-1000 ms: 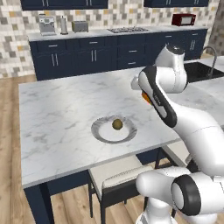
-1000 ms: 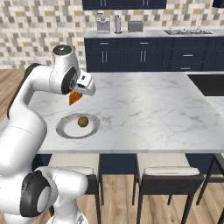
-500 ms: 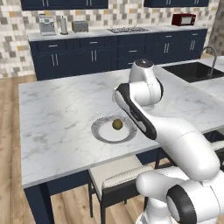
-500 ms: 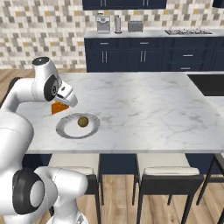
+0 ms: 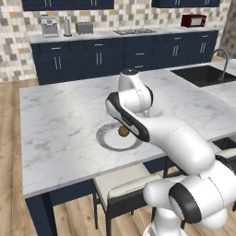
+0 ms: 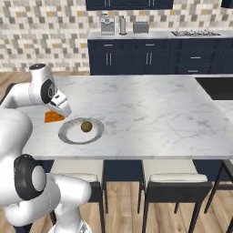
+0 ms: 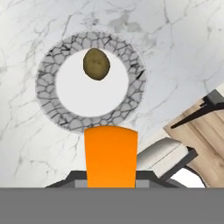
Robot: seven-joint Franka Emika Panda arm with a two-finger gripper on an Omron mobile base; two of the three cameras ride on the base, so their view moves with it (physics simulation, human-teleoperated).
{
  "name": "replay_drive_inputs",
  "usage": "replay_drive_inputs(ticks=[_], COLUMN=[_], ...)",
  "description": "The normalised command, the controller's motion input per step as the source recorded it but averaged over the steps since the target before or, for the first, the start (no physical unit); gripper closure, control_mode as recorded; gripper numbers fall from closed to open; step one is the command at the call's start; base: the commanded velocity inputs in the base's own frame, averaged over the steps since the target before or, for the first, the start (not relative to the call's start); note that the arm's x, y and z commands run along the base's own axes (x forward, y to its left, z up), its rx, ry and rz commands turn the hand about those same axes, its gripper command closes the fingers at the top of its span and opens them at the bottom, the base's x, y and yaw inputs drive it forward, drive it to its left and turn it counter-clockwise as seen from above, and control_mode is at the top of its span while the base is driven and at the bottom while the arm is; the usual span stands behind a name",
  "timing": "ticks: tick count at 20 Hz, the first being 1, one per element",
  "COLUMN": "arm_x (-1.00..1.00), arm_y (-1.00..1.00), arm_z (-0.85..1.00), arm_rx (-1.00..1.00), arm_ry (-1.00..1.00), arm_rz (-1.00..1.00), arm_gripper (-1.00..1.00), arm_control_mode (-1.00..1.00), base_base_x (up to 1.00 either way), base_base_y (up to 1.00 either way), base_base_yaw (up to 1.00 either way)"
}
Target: Take the cheese, fish, and potato from the fridge and place them on the plate on the dining counter to create an appetizer plate.
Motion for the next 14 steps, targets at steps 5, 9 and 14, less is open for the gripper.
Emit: replay_drive_inputs(ticks=[5,9,14], arm_x=[0.04,0.14,0.29], arm_y=[0.04,0.0,0.0], arm_z=[-0.35,-0.29,-0.31], arm_rx=[0.0,0.0,0.0], arm_ry=[-0.05,-0.09,-0.03], arm_rz=[-0.07,-0.03,0.0], arm_gripper=[1.0,1.0,1.0], arm_control_mode=[-1.0,-1.0,-1.0], base_base_x=[0.0,0.0,0.0], base_base_y=[0.0,0.0,0.0], base_base_yaw=[0.0,0.0,0.0])
